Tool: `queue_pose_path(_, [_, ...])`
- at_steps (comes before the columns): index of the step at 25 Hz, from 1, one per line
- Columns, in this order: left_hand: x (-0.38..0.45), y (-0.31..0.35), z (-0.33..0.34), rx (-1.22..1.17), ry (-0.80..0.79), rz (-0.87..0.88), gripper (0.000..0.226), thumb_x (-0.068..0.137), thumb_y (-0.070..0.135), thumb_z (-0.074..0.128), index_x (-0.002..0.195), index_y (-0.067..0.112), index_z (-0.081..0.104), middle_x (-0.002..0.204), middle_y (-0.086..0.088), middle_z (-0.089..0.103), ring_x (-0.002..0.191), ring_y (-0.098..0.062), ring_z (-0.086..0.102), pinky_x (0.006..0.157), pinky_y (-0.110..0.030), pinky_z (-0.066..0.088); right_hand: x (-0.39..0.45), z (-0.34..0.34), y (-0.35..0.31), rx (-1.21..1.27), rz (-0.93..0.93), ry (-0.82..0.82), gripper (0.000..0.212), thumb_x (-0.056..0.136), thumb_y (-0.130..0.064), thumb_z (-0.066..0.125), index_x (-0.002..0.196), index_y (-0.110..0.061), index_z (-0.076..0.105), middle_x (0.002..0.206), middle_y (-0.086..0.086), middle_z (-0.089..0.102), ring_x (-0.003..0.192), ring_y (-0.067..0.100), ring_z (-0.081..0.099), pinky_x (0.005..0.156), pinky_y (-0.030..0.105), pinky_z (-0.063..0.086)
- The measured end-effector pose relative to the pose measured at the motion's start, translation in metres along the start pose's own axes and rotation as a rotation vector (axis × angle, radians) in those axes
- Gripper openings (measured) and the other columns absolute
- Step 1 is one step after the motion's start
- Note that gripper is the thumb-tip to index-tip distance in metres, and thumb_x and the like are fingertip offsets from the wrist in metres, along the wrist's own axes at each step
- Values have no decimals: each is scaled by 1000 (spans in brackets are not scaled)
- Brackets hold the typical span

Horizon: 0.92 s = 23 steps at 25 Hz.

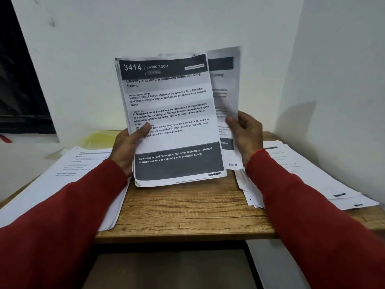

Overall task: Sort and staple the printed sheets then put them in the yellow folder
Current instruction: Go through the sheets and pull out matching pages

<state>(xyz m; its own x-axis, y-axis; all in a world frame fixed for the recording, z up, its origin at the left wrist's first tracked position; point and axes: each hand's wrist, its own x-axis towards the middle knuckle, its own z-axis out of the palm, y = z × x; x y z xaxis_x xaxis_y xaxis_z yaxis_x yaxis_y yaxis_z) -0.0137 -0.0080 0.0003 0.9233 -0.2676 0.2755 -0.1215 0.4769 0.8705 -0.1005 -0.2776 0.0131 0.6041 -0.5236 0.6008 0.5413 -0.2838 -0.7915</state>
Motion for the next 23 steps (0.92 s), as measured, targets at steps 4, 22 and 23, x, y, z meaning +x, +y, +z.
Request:
queue_pose_path(4, [1,1,-2,-50,0,-35,40,92,16,65,130,3,62,121,-16,70,106,-31,70,86,-45,59,-14,19,-6,105,0,-139,15,94,-3,59,98,-11,71,93,4,73,86,15,63,80,31,53])
queue_pose_path(22, [-4,-1,5,41,-56,-14,44,96,31,60,133,7,59,121,-14,71,102,-28,72,74,-37,61,-24,21,-19,-59,45,-7,18,80,-20,80,73,-16,64,75,-7,65,73,4,59,69,19,47])
queue_pose_path(23, [-4,0,6,35,-44,-1,42,97,30,60,132,7,60,119,-13,71,100,-26,73,73,-36,61,-23,20,-18,-42,43,-23,17,83,-19,77,72,-14,65,71,-8,64,68,4,57,65,19,46])
